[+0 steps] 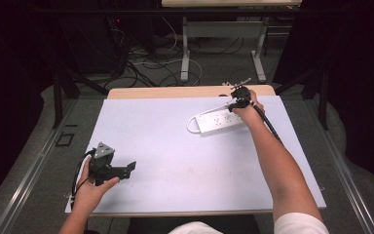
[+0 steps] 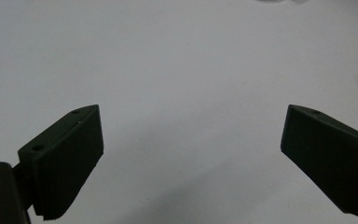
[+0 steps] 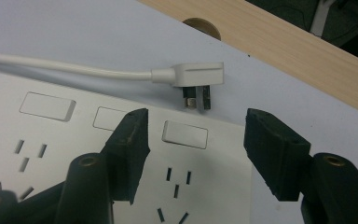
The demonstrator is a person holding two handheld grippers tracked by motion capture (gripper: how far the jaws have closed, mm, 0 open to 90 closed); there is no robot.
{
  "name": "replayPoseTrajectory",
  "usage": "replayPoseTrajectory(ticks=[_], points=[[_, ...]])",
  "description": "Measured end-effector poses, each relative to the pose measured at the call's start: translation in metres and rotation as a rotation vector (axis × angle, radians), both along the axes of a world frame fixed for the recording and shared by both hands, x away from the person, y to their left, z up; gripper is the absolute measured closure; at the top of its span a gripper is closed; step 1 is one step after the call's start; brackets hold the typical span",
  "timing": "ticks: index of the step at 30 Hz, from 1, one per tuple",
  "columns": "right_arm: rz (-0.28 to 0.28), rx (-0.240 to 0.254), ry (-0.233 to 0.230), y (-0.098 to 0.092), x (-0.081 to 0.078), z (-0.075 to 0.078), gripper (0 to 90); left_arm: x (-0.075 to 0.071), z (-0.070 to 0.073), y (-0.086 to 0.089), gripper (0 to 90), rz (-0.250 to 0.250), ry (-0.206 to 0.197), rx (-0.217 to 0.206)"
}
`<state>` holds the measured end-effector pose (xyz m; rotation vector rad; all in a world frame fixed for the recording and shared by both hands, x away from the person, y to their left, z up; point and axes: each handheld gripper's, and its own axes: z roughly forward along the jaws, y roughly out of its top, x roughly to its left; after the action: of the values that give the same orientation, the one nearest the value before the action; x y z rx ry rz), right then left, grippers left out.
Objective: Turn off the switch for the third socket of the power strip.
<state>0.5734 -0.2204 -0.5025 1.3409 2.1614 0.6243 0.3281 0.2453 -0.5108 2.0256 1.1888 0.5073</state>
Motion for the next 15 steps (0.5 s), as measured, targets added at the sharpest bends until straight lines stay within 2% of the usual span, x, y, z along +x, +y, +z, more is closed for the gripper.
replayPoseTrajectory(ticks=[6,8,10,11,15], points=[[0.004,-0.002,0.000,0.000,-0.005,0.005,34.1,0.000,0.001,-0.001,5.6,0.003,-0.006,-0.002],[0.006,0.006,-0.010,0.001,-0.007,0.009,28.6,-0.001,0.000,-0.001,5.6,0.009,-0.010,-0.008],[0.001,0.016,-0.004,0.002,-0.008,0.010,27.5,-0.001,0.000,-0.001,5.6,0.009,-0.010,-0.005],[-0.002,0.028,-0.003,0.003,-0.010,0.012,23.0,-0.001,0.000,-0.001,5.6,0.011,-0.009,-0.007],[-0.004,0.031,-0.011,0.004,-0.013,0.016,17.2,-0.001,0.001,0.000,5.6,0.009,-0.007,-0.002]])
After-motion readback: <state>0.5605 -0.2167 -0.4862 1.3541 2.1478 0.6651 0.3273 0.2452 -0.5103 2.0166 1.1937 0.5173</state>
